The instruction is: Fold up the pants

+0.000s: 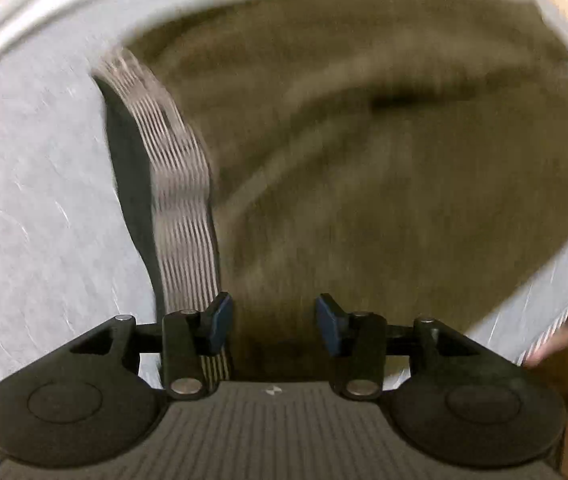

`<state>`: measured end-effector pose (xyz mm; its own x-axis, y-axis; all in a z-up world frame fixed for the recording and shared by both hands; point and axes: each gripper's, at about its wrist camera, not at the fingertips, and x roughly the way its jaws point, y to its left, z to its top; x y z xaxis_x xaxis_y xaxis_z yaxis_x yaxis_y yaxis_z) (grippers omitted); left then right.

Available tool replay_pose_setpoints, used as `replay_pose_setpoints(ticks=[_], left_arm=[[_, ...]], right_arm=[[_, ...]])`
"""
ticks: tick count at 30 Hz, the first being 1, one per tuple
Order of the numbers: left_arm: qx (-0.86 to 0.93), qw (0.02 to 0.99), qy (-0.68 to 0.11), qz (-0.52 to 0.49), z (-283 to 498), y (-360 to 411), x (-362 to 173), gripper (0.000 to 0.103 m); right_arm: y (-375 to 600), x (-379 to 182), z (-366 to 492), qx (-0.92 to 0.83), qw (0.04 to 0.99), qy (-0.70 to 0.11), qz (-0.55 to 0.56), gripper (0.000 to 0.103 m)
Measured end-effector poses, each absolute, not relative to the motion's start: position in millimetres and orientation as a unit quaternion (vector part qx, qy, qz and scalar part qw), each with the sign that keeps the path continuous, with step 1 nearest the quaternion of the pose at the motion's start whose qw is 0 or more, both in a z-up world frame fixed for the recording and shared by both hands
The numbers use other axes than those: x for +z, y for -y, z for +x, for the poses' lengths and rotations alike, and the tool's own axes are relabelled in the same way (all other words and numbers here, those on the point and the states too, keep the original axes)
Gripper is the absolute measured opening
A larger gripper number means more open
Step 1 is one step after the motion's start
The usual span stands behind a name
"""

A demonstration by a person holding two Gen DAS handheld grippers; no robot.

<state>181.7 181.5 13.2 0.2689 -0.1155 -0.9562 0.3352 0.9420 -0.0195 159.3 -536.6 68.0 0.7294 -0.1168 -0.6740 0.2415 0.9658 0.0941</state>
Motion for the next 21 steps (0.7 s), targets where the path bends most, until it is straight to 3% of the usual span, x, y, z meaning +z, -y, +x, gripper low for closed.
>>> replay_pose_setpoints(ticks=[1, 4, 16, 18, 20, 21], left_arm=[[-0.139, 0.805, -0.571, 0.082, 185, -182, 21, 0.054], [-0.105, 0.841, -0.527, 0.055, 197, -176, 38, 0.074], [-0.032, 0.911, -0.411, -0.018, 269, -162, 76, 0.075], [-0.023, 0.91, -0.414, -0.019, 282, -162, 77, 0.069], [-0.012, 0.908, -0.419, -0.017, 297, -161, 72, 0.04], [-0.007, 0.906, -0.423, -0.015, 305, -161, 69, 0.033]], right_arm=[[538, 66, 160, -0.102, 0.923, -0.361, 0.085, 0.054], [541, 60, 163, -0.111, 0.916, -0.376, 0.081, 0.054], [536, 64, 171, -0.083, 0.922, -0.367, 0.091, 0.054], [532, 66, 174, -0.075, 0.924, -0.363, 0.095, 0.053], [526, 69, 179, -0.065, 0.927, -0.355, 0.096, 0.052], [523, 72, 181, -0.06, 0.93, -0.35, 0.094, 0.046]])
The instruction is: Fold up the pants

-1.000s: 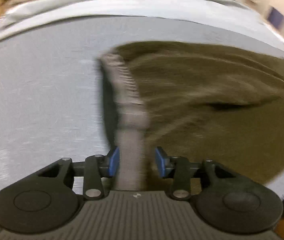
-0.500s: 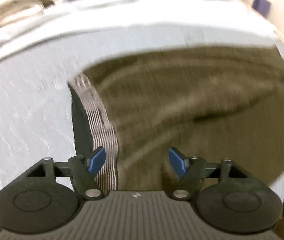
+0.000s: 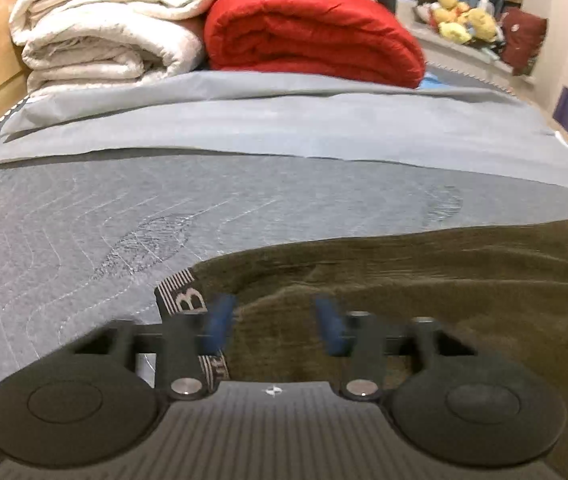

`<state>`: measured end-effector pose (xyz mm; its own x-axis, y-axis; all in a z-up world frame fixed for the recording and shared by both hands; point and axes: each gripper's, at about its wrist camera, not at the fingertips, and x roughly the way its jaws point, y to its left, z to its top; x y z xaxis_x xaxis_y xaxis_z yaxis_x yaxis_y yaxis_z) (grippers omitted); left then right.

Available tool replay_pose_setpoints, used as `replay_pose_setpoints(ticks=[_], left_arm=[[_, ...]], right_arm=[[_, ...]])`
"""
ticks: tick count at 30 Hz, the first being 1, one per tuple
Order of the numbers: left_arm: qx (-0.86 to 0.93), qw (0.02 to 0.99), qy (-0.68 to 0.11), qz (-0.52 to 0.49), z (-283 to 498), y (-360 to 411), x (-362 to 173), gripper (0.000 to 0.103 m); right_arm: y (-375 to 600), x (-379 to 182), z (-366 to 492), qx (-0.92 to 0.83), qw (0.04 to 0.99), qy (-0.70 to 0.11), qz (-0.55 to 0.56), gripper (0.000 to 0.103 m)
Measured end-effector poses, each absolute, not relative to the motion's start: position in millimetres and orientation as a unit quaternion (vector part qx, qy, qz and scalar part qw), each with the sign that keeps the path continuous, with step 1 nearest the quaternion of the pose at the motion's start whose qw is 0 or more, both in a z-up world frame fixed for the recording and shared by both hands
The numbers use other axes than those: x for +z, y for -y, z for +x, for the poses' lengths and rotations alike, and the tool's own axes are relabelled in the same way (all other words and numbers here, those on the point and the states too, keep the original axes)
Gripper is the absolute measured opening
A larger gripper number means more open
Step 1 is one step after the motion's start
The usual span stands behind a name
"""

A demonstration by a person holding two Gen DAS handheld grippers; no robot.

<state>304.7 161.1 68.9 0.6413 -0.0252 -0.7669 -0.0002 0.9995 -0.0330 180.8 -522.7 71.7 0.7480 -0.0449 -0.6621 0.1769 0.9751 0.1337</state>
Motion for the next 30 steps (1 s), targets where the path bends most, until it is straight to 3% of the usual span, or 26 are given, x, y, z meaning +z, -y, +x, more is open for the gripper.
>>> replay_pose_setpoints(ticks=[1, 3, 12, 15, 17, 19, 30], left_arm=[[-0.004, 0.905, -0.426, -0.014, 309, -163, 66, 0.027], [0.0, 0.905, -0.425, -0.007, 321, -162, 60, 0.027], [0.016, 0.901, -0.434, 0.009, 371, -151, 33, 0.028], [0.013, 0.896, -0.443, 0.022, 388, -148, 20, 0.04], [0.005, 0.893, -0.448, 0.033, 397, -146, 12, 0.064], [-0.009, 0.89, -0.454, 0.043, 404, -147, 5, 0.074], [-0.024, 0.875, -0.473, 0.106, 413, -149, -27, 0.072]], right_arm=[[520, 74, 183, -0.055, 0.933, -0.344, 0.092, 0.041], [512, 77, 188, -0.048, 0.938, -0.333, 0.083, 0.031], [489, 85, 218, -0.016, 0.94, -0.328, 0.094, 0.03], [481, 85, 226, -0.005, 0.939, -0.331, 0.096, 0.03], [474, 84, 231, 0.003, 0.938, -0.334, 0.088, 0.03], [470, 82, 234, 0.009, 0.938, -0.337, 0.077, 0.031], [479, 74, 239, -0.003, 0.935, -0.348, 0.06, 0.031]])
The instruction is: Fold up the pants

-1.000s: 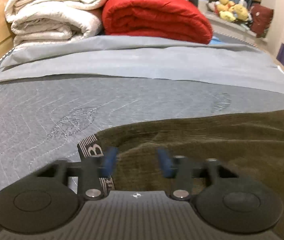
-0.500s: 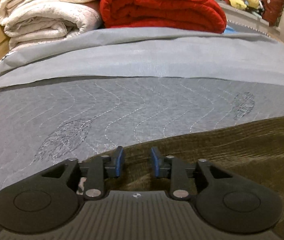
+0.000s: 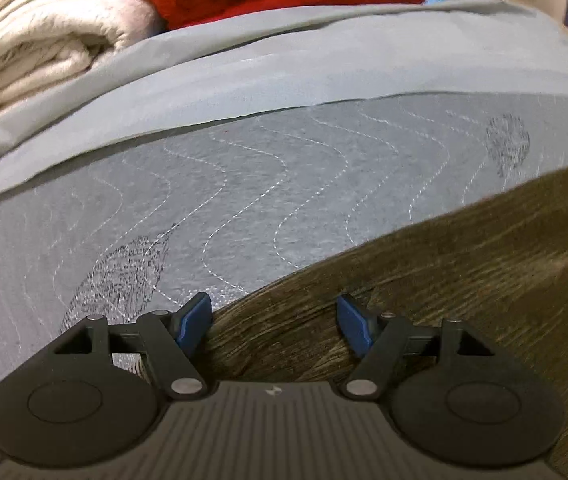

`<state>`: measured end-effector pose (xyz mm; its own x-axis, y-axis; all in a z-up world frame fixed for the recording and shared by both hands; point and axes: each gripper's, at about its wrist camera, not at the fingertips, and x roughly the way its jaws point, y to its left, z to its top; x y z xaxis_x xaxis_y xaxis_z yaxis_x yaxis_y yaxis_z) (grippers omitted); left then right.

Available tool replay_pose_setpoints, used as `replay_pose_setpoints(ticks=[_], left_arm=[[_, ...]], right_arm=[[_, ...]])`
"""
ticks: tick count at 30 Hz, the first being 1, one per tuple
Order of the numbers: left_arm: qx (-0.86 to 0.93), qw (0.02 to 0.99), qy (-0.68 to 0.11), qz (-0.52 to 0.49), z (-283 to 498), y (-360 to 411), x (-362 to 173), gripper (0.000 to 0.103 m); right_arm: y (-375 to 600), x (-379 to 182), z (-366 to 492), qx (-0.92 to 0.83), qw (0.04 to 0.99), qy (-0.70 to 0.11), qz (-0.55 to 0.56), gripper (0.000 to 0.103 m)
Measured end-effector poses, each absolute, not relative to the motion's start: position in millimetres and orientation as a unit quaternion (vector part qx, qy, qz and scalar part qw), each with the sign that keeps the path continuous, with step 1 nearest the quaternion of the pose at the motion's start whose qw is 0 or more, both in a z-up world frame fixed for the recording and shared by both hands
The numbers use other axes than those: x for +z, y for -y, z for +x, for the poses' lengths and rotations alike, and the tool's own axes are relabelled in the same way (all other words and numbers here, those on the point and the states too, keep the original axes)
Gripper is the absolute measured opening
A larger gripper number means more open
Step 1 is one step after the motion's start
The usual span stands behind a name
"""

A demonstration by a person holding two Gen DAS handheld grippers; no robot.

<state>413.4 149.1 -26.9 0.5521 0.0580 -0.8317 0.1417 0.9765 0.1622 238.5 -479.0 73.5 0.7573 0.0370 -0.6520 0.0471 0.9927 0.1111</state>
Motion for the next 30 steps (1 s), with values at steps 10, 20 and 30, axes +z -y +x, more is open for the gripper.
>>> replay_pose_setpoints(ticks=[10, 20, 30], left_arm=[[-0.018, 0.886, -0.436, 0.158, 382, -123, 10, 0.003], [-0.127, 0.905, -0.355, 0.196, 194, -98, 97, 0.002], [-0.1, 0.863, -0.485, -0.103, 131, -168, 69, 0.043]], right_arm=[[490, 73, 231, -0.025, 0.935, -0.348, 0.059, 0.031], [508, 74, 200, -0.047, 0.926, -0.355, 0.12, 0.031], [520, 67, 180, -0.053, 0.92, -0.368, 0.122, 0.031]])
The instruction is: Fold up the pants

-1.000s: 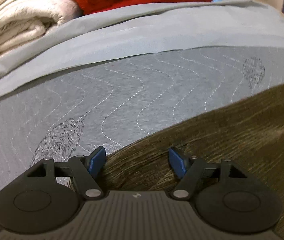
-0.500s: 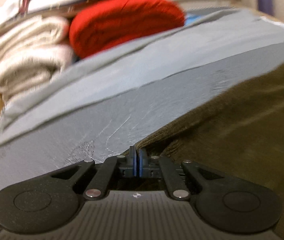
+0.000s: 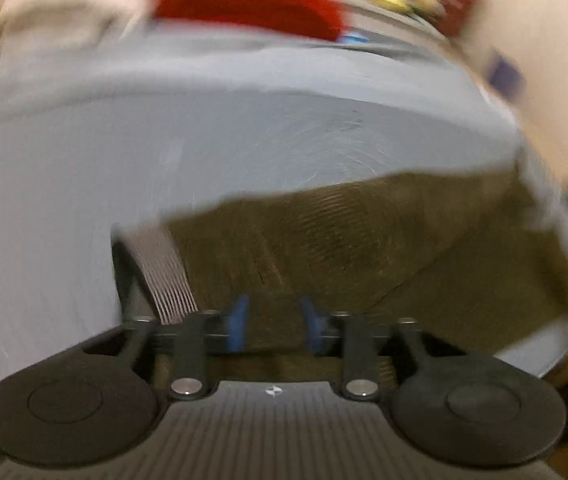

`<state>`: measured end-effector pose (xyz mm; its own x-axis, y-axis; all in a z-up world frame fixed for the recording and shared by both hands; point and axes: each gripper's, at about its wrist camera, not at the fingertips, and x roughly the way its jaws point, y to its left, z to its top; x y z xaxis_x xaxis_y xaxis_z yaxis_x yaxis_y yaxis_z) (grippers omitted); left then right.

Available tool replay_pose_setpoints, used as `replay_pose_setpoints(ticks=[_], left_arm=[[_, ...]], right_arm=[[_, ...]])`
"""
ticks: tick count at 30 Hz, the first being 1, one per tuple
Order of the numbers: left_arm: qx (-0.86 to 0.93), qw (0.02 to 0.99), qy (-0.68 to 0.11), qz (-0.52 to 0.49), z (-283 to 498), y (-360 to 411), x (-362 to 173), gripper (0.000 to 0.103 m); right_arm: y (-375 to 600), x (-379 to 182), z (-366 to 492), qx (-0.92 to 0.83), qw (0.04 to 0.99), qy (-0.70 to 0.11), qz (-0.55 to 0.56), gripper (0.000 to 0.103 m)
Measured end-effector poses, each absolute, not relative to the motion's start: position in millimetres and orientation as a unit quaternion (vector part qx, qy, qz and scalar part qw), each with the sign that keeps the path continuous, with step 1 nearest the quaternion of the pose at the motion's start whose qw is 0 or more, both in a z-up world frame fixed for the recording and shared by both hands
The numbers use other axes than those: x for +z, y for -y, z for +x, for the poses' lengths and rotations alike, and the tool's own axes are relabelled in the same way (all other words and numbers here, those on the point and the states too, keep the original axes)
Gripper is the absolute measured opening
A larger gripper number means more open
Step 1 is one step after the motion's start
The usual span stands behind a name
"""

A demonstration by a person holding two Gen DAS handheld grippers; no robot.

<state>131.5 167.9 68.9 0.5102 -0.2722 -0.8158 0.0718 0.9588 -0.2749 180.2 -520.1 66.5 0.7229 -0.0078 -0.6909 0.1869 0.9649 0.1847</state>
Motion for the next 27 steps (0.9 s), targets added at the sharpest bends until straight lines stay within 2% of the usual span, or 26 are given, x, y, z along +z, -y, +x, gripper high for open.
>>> replay_pose_setpoints(ticks=[3, 5, 6, 9, 13, 15, 17, 19, 22, 24, 26, 27], left_arm=[[-0.079, 0.812, -0.54, -0.205, 150, -188, 43, 0.047], [-0.057, 0.783, -0.569, -0.246, 159, -194, 24, 0.06], [-0.041, 0.769, -0.584, -0.255, 164, -195, 14, 0.063], [-0.005, 0.743, -0.612, -0.269, 178, -196, -7, 0.064], [0.019, 0.736, -0.608, -0.298, 200, -202, -14, 0.065], [0.039, 0.737, -0.6, -0.308, 206, -206, -14, 0.062], [0.067, 0.755, -0.587, -0.286, 210, -205, -5, 0.028], [0.071, 0.778, -0.566, -0.261, 216, -203, 6, 0.022], [0.079, 0.797, -0.549, -0.238, 221, -202, 17, 0.021], [0.086, 0.789, -0.552, -0.257, 225, -203, 16, 0.024], [0.09, 0.769, -0.564, -0.285, 225, -209, 10, 0.037], [0.092, 0.763, -0.568, -0.294, 225, -210, 7, 0.038]], right_arm=[[525, 64, 183, -0.058, 0.916, -0.369, 0.144, 0.031], [527, 64, 187, -0.058, 0.915, -0.367, 0.155, 0.031], [527, 64, 189, -0.057, 0.915, -0.366, 0.159, 0.031], [533, 64, 200, -0.058, 0.914, -0.36, 0.176, 0.031], [551, 60, 219, -0.066, 0.906, -0.353, 0.223, 0.031], [561, 52, 233, -0.068, 0.898, -0.355, 0.251, 0.031], [568, 43, 250, -0.069, 0.893, -0.357, 0.265, 0.033], [576, 33, 265, -0.079, 0.89, -0.359, 0.269, 0.037], [589, 12, 289, -0.099, 0.88, -0.365, 0.288, 0.039], [598, -3, 303, -0.113, 0.87, -0.367, 0.308, 0.039], [605, -16, 316, -0.12, 0.86, -0.368, 0.334, 0.039], [608, -21, 322, -0.122, 0.855, -0.368, 0.343, 0.039]])
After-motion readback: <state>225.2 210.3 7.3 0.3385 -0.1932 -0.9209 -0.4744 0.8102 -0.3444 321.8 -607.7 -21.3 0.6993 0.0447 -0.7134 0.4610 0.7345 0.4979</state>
